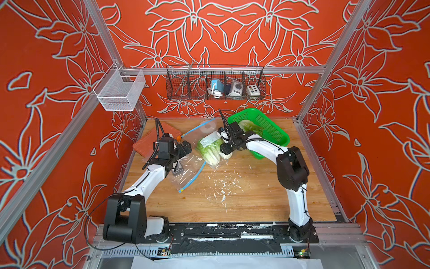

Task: Open the zip-top bag and take out the chinese cabbages
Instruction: Adjust the zipper food storage bag at the center of the board.

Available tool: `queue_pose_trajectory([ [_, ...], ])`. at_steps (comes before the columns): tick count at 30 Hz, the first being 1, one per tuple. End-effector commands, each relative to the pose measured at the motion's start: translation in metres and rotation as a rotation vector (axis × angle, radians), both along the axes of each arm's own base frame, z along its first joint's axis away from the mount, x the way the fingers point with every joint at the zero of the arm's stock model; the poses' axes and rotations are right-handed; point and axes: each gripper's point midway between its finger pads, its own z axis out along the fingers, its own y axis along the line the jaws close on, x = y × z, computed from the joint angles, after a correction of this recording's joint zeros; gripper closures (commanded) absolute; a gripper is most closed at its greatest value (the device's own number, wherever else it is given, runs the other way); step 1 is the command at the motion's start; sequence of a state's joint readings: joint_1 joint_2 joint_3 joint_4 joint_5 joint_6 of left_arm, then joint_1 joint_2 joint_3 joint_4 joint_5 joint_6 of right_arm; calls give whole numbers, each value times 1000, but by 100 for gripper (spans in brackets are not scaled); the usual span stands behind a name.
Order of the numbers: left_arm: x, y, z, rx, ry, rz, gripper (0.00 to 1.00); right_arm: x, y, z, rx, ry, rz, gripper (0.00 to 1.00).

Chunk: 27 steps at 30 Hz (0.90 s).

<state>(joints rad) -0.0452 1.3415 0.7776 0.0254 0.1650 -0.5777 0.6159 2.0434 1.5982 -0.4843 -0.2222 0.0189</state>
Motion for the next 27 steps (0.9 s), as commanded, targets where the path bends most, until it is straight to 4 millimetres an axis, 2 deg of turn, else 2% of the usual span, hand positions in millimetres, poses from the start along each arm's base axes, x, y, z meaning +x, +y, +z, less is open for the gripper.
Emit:
queue_pose_trajectory([
  [1, 5, -19, 3, -66, -16, -45, 1, -41, -23, -24, -35, 114, -26, 50],
  [6, 21, -28, 8, -167, -81, -35, 1, -57, -38, -23, -43, 95, -23, 52],
  [10, 53, -38, 20, -211, -116, -69, 1, -60, -41, -18, -42, 70, 6, 51],
  [13, 82, -41, 16, -198, -137, -84, 1, -58, -41, -7, -12, 28, 10, 50],
  [16, 112, -44, 4, -207, -150, -87, 1, -59, -41, -11, -3, 53, 14, 51],
  [20, 145, -56, -13, -306, -156, -98, 1, -59, -40, -17, 1, 72, 17, 51],
  [24, 169, -50, -43, -307, -81, -25, 1, -58, -39, -17, 8, 75, 20, 51],
  [27, 184, -55, -48, -312, -94, -45, 2, -58, -38, -13, 17, 73, 26, 51],
])
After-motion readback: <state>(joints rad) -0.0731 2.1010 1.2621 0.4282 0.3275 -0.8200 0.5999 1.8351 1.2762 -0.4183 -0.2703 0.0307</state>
